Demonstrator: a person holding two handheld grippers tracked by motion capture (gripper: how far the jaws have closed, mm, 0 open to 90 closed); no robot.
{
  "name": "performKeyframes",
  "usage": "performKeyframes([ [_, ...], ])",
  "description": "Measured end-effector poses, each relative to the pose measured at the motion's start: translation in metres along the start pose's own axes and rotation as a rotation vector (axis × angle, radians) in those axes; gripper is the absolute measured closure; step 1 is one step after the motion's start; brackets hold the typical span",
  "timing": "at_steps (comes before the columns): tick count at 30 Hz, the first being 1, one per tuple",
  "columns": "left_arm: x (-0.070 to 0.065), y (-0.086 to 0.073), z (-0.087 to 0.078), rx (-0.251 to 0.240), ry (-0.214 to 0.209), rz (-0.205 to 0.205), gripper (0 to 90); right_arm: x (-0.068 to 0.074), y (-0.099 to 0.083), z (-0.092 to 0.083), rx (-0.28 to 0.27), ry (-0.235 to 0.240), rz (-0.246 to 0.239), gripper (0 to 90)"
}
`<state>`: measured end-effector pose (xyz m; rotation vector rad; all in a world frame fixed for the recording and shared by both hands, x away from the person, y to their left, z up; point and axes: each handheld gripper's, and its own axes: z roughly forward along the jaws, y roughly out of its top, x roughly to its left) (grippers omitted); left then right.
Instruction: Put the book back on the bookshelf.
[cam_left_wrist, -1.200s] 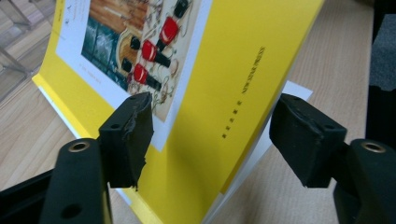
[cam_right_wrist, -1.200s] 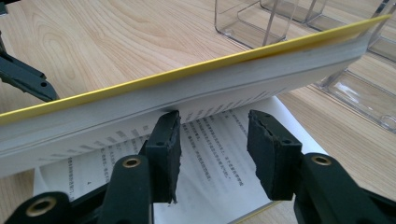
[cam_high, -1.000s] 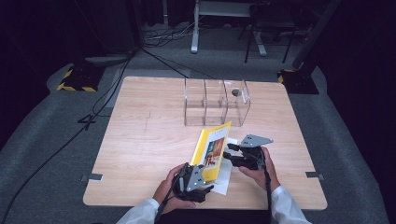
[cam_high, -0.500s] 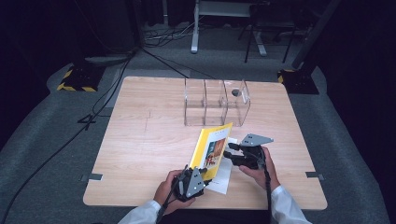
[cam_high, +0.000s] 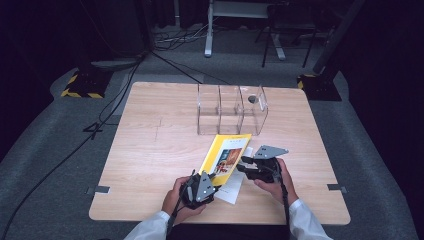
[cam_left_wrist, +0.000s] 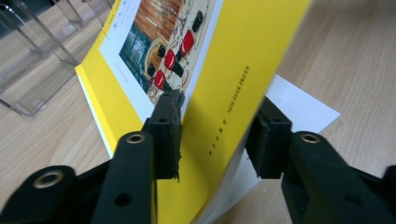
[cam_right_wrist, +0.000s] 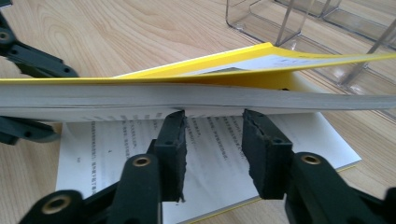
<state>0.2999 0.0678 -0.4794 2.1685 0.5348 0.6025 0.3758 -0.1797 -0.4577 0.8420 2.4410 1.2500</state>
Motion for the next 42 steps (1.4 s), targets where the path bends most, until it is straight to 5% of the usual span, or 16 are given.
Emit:
performKeyframes([
  [13, 0.005, 0.0, 0.018, 0.036, 0.074, -0.065, 40.0, 0.014, 0.007, -0.001, -0.035, 0.05, -0.033, 68.9],
  [17, 0.006, 0.0, 0.016, 0.031, 0.07, -0.041, 51.8, 0.014, 0.008, 0.001, -0.042, 0.053, -0.021, 68.8],
  [22, 0.008, 0.002, 0.009, 0.02, 0.095, 0.011, 77.3, 0.014, 0.008, 0.001, -0.043, 0.065, -0.018, 63.6],
  [28, 0.031, -0.003, -0.004, -0.009, 0.019, -0.017, 82.2, 0.012, 0.003, -0.006, -0.037, 0.073, -0.054, 50.8],
  [36, 0.052, -0.017, -0.023, -0.035, -0.108, -0.029, 82.2, -0.015, -0.018, -0.018, -0.017, 0.016, -0.012, 42.8],
  [42, 0.063, -0.029, -0.037, -0.045, -0.197, -0.017, 82.2, -0.032, -0.023, -0.023, -0.059, 0.033, 0.0, 33.7],
])
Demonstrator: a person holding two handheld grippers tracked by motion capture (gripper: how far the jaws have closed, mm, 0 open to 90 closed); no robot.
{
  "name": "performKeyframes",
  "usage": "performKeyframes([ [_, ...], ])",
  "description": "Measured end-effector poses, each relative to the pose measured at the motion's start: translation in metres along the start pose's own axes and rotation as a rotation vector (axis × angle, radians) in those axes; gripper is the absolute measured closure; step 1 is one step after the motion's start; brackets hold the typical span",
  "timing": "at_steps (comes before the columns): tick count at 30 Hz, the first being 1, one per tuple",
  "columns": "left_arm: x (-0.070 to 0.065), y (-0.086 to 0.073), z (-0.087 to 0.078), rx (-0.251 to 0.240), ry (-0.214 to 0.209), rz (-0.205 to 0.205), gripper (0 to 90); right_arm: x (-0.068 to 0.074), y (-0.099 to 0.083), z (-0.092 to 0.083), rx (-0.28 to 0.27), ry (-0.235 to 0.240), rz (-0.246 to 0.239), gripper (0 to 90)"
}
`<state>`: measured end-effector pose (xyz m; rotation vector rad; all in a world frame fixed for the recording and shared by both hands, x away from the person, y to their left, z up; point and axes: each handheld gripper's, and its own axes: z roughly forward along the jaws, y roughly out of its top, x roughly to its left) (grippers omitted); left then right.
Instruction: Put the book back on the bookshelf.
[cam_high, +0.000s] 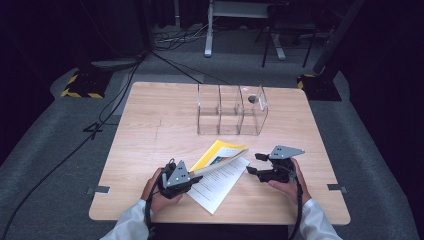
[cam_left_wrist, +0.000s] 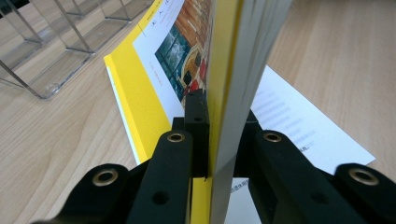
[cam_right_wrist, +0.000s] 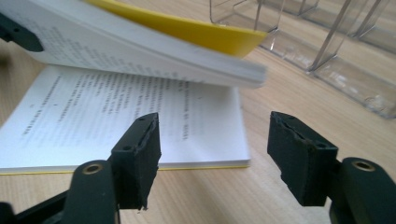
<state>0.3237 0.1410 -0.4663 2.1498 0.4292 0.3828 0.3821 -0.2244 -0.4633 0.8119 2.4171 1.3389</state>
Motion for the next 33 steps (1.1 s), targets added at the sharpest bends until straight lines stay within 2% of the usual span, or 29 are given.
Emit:
performKeyframes([
  [5, 0.003, -0.007, -0.01, -0.007, -0.064, 0.014, 82.1, 0.008, 0.005, 0.0, -0.024, 0.011, -0.074, 32.2],
  [8, 0.006, -0.011, -0.016, -0.016, -0.101, 0.016, 82.1, 0.017, 0.008, 0.004, -0.022, 0.033, -0.144, 31.6],
  [11, 0.009, -0.015, -0.021, -0.037, -0.147, 0.004, 82.0, 0.022, 0.01, 0.006, -0.026, 0.064, -0.175, 31.5],
  [16, 0.007, -0.015, -0.023, -0.03, -0.204, 0.028, 81.7, 0.026, 0.013, 0.009, -0.042, 0.076, -0.208, 31.9],
  [18, 0.007, -0.015, -0.023, -0.032, -0.217, 0.033, 81.3, 0.029, 0.014, 0.01, -0.061, 0.083, -0.237, 33.1],
  [20, 0.008, -0.015, -0.023, -0.028, -0.22, 0.036, 80.9, 0.033, 0.015, 0.01, -0.084, 0.105, -0.262, 39.5],
  [21, 0.008, -0.015, -0.023, -0.028, -0.22, 0.036, 80.7, 0.033, 0.015, 0.01, -0.084, 0.105, -0.262, 39.5],
  [22, 0.008, -0.015, -0.023, -0.018, -0.219, 0.047, 80.6, 0.038, 0.016, 0.01, -0.093, 0.107, -0.302, 44.1],
  [24, 0.007, -0.014, -0.023, 0.001, -0.202, 0.066, 80.4, 0.039, 0.016, 0.01, -0.088, 0.115, -0.313, 45.7],
  [26, 0.009, -0.016, -0.024, 0.011, -0.186, 0.07, 79.9, 0.038, 0.015, 0.011, -0.083, 0.142, -0.322, 48.4],
  [30, 0.013, -0.017, -0.026, 0.013, -0.174, 0.06, 79.2, 0.038, 0.012, 0.013, -0.058, 0.167, -0.337, 47.3],
  [31, 0.015, -0.018, -0.027, 0.016, -0.163, 0.061, 78.6, 0.041, 0.011, 0.016, -0.036, 0.175, -0.361, 46.4],
  [33, 0.016, -0.019, -0.027, 0.011, -0.161, 0.052, 78.0, 0.043, 0.011, 0.017, -0.021, 0.174, -0.378, 47.1],
])
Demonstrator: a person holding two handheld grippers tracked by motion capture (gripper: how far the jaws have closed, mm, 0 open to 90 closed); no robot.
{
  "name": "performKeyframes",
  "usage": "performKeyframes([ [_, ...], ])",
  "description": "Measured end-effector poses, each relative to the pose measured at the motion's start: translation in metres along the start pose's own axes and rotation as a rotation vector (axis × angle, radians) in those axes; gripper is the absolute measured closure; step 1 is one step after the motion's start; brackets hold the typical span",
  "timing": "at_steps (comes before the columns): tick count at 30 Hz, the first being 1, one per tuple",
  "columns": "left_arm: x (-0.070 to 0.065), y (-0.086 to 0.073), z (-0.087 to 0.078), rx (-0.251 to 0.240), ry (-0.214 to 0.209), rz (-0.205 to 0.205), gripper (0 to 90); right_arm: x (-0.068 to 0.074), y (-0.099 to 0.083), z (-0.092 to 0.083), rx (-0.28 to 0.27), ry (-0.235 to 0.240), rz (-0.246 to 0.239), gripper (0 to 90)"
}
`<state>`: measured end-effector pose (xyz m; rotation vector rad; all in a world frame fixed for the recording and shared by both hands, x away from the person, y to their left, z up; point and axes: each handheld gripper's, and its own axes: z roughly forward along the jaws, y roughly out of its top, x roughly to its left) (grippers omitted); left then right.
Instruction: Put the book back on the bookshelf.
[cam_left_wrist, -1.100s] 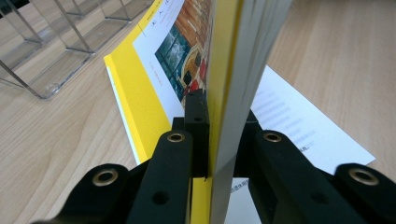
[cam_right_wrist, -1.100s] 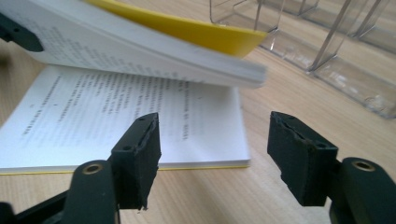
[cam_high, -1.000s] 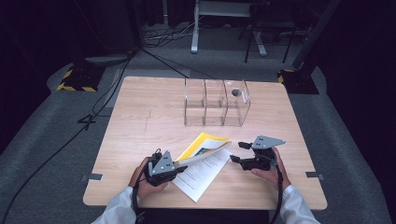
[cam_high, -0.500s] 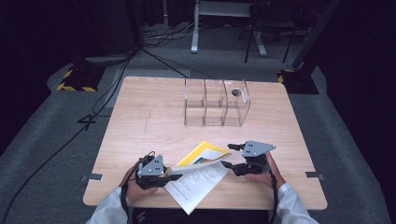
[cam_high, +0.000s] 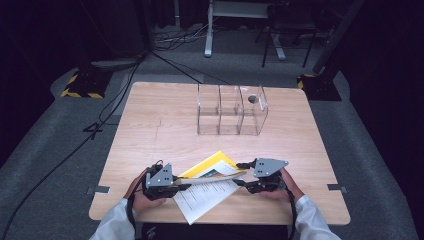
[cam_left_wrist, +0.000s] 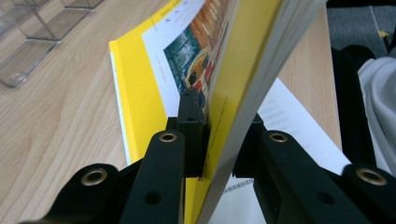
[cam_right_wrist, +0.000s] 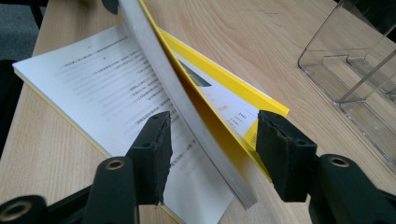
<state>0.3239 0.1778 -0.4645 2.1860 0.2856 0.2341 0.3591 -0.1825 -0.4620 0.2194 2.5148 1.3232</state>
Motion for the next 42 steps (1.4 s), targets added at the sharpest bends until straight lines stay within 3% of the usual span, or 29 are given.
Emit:
performKeyframes([
  [3, 0.004, -0.003, -0.003, -0.02, 0.011, -0.024, 77.5, 0.001, 0.0, 0.002, 0.002, -0.005, -0.019, 48.9],
  [6, 0.008, -0.005, -0.005, -0.031, -0.002, -0.041, 77.3, 0.002, 0.002, 0.007, 0.035, -0.046, -0.088, 58.3],
  [11, 0.012, -0.008, -0.007, -0.043, -0.006, -0.064, 76.5, -0.003, 0.002, 0.011, 0.028, -0.028, -0.109, 66.7],
  [13, 0.014, -0.009, -0.008, -0.027, 0.011, -0.062, 75.3, -0.002, 0.003, 0.012, 0.026, -0.025, -0.129, 70.4],
  [15, 0.014, -0.007, -0.007, 0.003, 0.046, -0.058, 70.9, 0.003, 0.005, 0.014, 0.047, -0.02, -0.177, 75.4],
  [18, 0.014, -0.004, -0.005, 0.011, 0.062, -0.074, 62.0, 0.011, 0.009, 0.013, 0.056, -0.016, -0.228, 78.6],
  [20, 0.011, 0.004, -0.003, 0.045, 0.11, -0.07, 51.4, 0.015, 0.012, 0.012, 0.073, -0.025, -0.256, 79.7],
  [25, -0.002, 0.027, 0.002, 0.097, 0.171, -0.01, 35.3, 0.021, 0.017, 0.009, 0.092, -0.034, -0.276, 80.9],
  [27, -0.009, 0.036, 0.006, 0.131, 0.182, 0.025, 35.3, 0.022, 0.019, 0.009, 0.101, -0.035, -0.283, 81.0],
  [31, -0.014, 0.046, 0.016, 0.19, 0.212, 0.027, 35.2, 0.023, 0.023, 0.008, 0.1, -0.036, -0.276, 81.0],
  [34, -0.012, 0.049, 0.023, 0.247, 0.253, -0.003, 37.5, 0.024, 0.027, 0.008, 0.106, -0.034, -0.267, 81.0],
  [36, -0.01, 0.048, 0.025, 0.278, 0.27, -0.05, 40.6, 0.024, 0.029, 0.008, 0.115, -0.034, -0.262, 80.8],
  [39, -0.012, 0.045, 0.027, 0.304, 0.268, -0.02, 61.3, 0.025, 0.031, 0.008, 0.117, -0.03, -0.259, 80.6],
  [40, -0.014, 0.042, 0.028, 0.326, 0.251, 0.009, 61.3, 0.025, 0.031, 0.008, 0.117, -0.031, -0.253, 79.6],
  [42, -0.017, 0.039, 0.029, 0.327, 0.267, 0.068, 69.9, 0.024, 0.031, 0.009, 0.109, -0.024, -0.238, 78.1],
])
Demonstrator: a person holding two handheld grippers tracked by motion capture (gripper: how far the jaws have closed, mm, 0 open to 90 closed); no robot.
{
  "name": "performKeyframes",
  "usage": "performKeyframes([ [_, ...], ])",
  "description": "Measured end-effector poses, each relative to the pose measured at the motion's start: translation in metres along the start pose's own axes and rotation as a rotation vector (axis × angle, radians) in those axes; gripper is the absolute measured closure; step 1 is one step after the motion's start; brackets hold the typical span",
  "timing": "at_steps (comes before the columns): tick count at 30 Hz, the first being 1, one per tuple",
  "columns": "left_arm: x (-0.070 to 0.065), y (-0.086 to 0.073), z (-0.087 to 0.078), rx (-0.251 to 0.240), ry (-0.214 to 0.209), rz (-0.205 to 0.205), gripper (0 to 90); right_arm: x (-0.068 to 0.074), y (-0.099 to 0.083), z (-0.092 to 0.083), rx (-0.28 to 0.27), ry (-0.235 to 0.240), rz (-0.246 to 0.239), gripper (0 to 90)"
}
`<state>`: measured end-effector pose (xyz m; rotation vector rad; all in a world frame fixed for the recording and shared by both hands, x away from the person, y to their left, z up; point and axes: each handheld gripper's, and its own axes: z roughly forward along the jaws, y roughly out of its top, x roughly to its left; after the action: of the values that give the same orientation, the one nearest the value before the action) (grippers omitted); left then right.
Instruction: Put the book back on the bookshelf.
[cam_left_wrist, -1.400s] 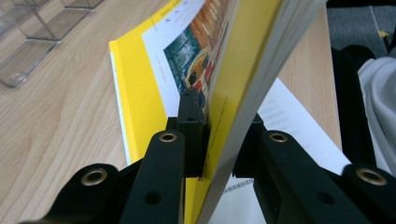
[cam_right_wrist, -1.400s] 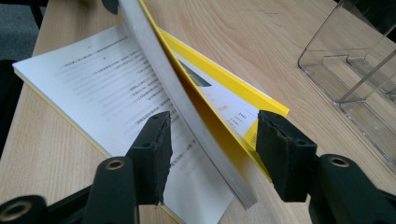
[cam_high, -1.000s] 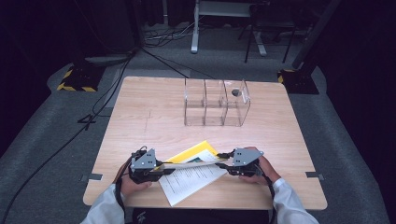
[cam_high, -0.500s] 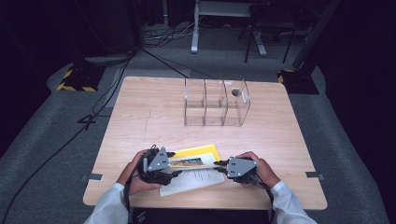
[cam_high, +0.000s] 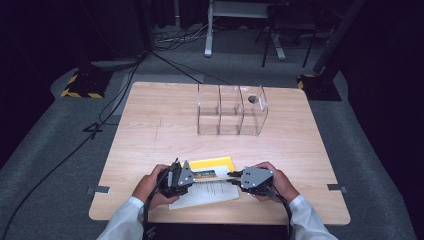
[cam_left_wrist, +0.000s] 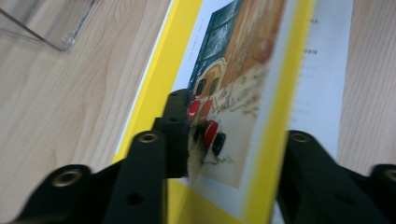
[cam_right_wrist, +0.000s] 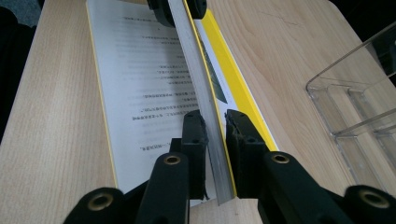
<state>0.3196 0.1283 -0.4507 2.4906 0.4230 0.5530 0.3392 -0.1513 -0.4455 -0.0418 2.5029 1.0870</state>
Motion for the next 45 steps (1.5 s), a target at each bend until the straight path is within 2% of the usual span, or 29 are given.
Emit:
performKeyframes([
  [1, 0.0, -0.002, -0.001, -0.014, 0.005, 0.015, 74.3, -0.001, -0.001, 0.0, -0.014, 0.0, 0.018, 75.1],
  [3, 0.001, -0.003, -0.002, -0.027, 0.006, 0.02, 75.4, -0.002, -0.002, 0.0, -0.034, 0.0, 0.037, 71.8],
  [4, 0.002, -0.005, -0.002, -0.04, 0.006, 0.024, 76.6, -0.004, -0.003, -0.002, -0.053, 0.006, 0.052, 65.0],
  [5, 0.004, -0.006, -0.004, -0.05, -0.012, 0.023, 78.2, -0.006, -0.005, -0.002, -0.064, -0.004, 0.064, 55.9],
  [6, 0.007, -0.009, -0.005, -0.071, -0.024, 0.011, 79.5, -0.009, -0.007, -0.002, -0.061, -0.018, 0.082, 49.9],
  [7, 0.008, -0.01, -0.006, -0.074, -0.03, 0.006, 80.0, -0.013, -0.011, 0.001, -0.057, -0.009, 0.103, 47.4],
  [10, 0.01, -0.014, -0.008, -0.088, -0.05, 0.011, 80.2, -0.017, -0.017, 0.007, -0.072, 0.001, 0.114, 49.2],
  [12, 0.012, -0.017, -0.009, -0.098, -0.064, 0.015, 80.4, -0.018, -0.018, 0.016, -0.039, -0.016, 0.084, 50.8],
  [15, 0.015, -0.02, -0.011, -0.113, -0.089, -0.003, 79.8, -0.018, -0.02, 0.025, -0.058, -0.017, 0.077, 68.5],
  [16, 0.016, -0.021, -0.012, -0.112, -0.094, -0.011, 79.4, -0.017, -0.02, 0.026, -0.065, -0.023, 0.068, 70.3],
  [19, 0.02, -0.021, -0.015, -0.104, -0.098, -0.037, 74.0, -0.014, -0.017, 0.025, -0.056, -0.001, 0.026, 76.6],
  [20, 0.021, -0.02, -0.016, -0.085, -0.09, -0.06, 69.9, -0.012, -0.016, 0.025, -0.051, 0.0, 0.013, 77.8],
  [21, 0.021, -0.018, -0.018, -0.054, -0.06, -0.068, 59.4, -0.007, -0.013, 0.024, -0.036, -0.008, -0.016, 79.7],
  [24, 0.02, -0.015, -0.022, -0.064, -0.055, -0.082, 54.1, -0.004, -0.01, 0.023, -0.023, -0.016, -0.034, 80.6],
  [25, 0.017, -0.011, -0.024, -0.056, -0.019, -0.081, 51.6, -0.003, -0.008, 0.023, -0.013, -0.025, -0.04, 80.9],
  [26, 0.016, -0.009, -0.026, -0.057, -0.016, -0.08, 49.6, -0.002, -0.006, 0.023, -0.005, -0.034, -0.043, 81.4],
  [28, 0.014, -0.004, -0.028, -0.061, -0.012, -0.093, 49.6, -0.001, -0.004, 0.023, 0.001, -0.04, -0.045, 81.4],
  [32, 0.006, 0.01, -0.025, -0.034, -0.003, -0.114, 51.0, 0.0, -0.001, 0.026, 0.011, -0.049, -0.032, 81.1],
  [36, -0.005, 0.024, -0.013, -0.008, -0.014, -0.094, 51.7, 0.003, 0.002, 0.03, 0.021, -0.047, -0.036, 80.3],
  [39, -0.01, 0.029, 0.0, 0.033, 0.005, -0.089, 52.7, 0.004, 0.003, 0.031, 0.021, -0.047, -0.035, 79.9],
  [42, -0.015, 0.03, 0.01, 0.081, 0.048, -0.075, 51.6, 0.005, 0.004, 0.031, 0.024, -0.045, -0.035, 79.7],
  [43, -0.015, 0.03, 0.01, 0.081, 0.062, -0.077, 52.0, 0.006, 0.004, 0.032, 0.025, -0.043, -0.036, 79.7],
  [44, -0.015, 0.029, 0.01, 0.081, 0.09, -0.08, 54.0, 0.006, 0.004, 0.032, 0.024, -0.043, -0.036, 79.6],
  [45, -0.016, 0.029, 0.011, 0.092, 0.117, -0.063, 56.3, 0.006, 0.004, 0.032, 0.021, -0.042, -0.032, 79.6],
])
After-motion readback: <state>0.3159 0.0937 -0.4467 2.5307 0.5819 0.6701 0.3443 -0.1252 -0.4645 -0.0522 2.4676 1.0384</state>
